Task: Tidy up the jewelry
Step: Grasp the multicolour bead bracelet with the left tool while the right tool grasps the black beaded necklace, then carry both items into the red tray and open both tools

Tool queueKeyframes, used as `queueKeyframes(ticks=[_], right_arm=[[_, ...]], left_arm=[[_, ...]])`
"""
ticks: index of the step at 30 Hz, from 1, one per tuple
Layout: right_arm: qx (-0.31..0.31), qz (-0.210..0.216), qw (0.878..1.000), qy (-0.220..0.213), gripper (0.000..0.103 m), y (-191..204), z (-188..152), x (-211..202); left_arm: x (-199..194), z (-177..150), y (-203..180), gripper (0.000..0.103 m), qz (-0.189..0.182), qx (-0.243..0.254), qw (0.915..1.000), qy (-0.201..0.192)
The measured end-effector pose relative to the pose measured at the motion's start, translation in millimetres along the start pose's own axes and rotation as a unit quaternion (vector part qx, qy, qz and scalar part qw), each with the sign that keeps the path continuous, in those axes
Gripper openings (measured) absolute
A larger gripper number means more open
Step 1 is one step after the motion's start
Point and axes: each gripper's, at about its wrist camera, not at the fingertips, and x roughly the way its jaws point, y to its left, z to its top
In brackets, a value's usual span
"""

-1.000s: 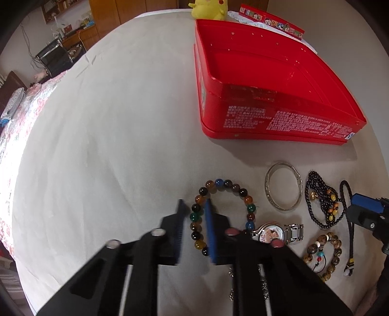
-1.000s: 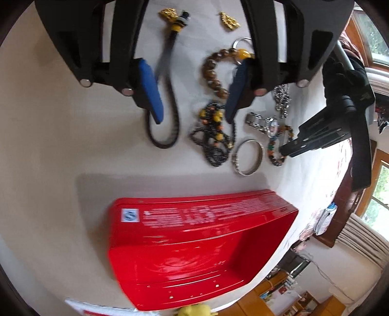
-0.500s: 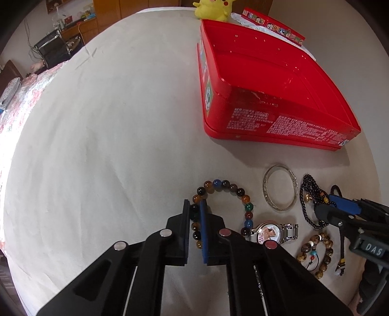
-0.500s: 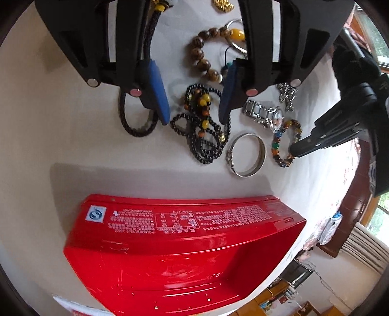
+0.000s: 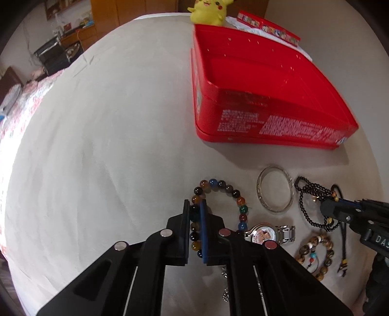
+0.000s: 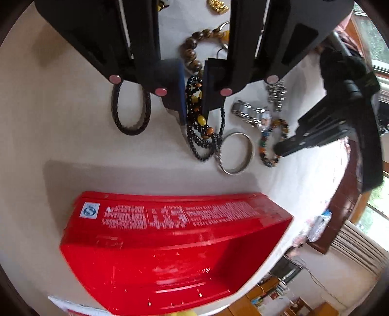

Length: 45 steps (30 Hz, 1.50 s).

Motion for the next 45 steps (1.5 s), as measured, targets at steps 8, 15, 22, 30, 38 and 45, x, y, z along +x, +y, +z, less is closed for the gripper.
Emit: queueKeyframes(ticks=[8,15,22,30,38,45], right_arm=[[0.007,0.025,0.999,-0.040,0.009,-18,-1,-43],[0.001,0.041,0.997,-0.068,0.009,-18,-8,-71],[-0.004,0.044,0.995,-0.094,0.009,-16,5,-101],[0.004,0.028,0.989,-0.143,0.009,-11,59,-116],[0.027,-0.013,0.991,-0.133,0.009,-41,125,-61],[0.028,-0.047,0.994,-0.090,0.009,-52,152,-7]], left_arm=[[-37,4,10,0.007,-0.033,-0.015,0.9979,-0.054],[-75,-2,2,0.007,-0.070,-0.018,0.9922,-0.101],[-101,16,-10,0.007,-0.080,-0.009,0.9887,-0.127],[-101,78,-31,0.007,-0.102,-0.015,0.9812,-0.163],[-38,136,-52,0.007,-0.127,-0.028,0.9818,-0.138],[15,150,-59,0.007,-0.087,-0.018,0.9915,-0.095]])
